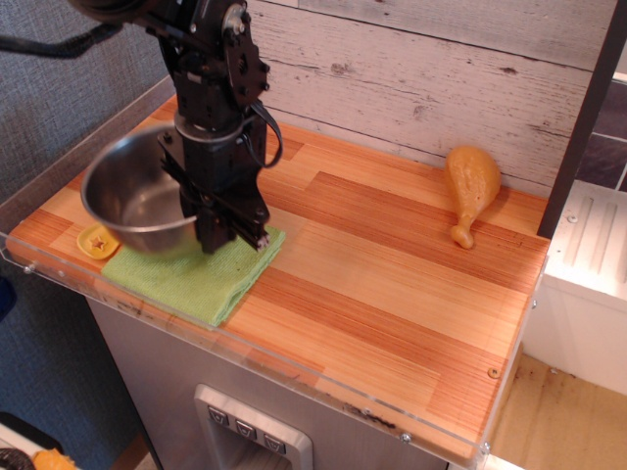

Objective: Put the pot on the cloth.

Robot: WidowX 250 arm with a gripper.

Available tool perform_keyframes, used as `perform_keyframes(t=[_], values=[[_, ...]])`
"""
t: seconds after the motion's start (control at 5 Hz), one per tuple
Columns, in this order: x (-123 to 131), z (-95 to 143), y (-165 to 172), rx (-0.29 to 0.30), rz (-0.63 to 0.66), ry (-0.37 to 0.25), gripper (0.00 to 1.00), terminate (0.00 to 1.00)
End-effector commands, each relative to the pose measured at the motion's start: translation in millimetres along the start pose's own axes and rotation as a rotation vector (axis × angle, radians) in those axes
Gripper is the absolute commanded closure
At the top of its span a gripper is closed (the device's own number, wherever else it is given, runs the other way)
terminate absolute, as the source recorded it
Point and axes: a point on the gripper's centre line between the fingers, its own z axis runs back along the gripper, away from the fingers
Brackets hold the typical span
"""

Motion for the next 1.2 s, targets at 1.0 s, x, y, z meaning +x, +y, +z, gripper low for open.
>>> perform_keyframes(t=[1.0], values=[[-5, 1, -12, 0.085, -0.039, 0.022, 1.00, 0.00]])
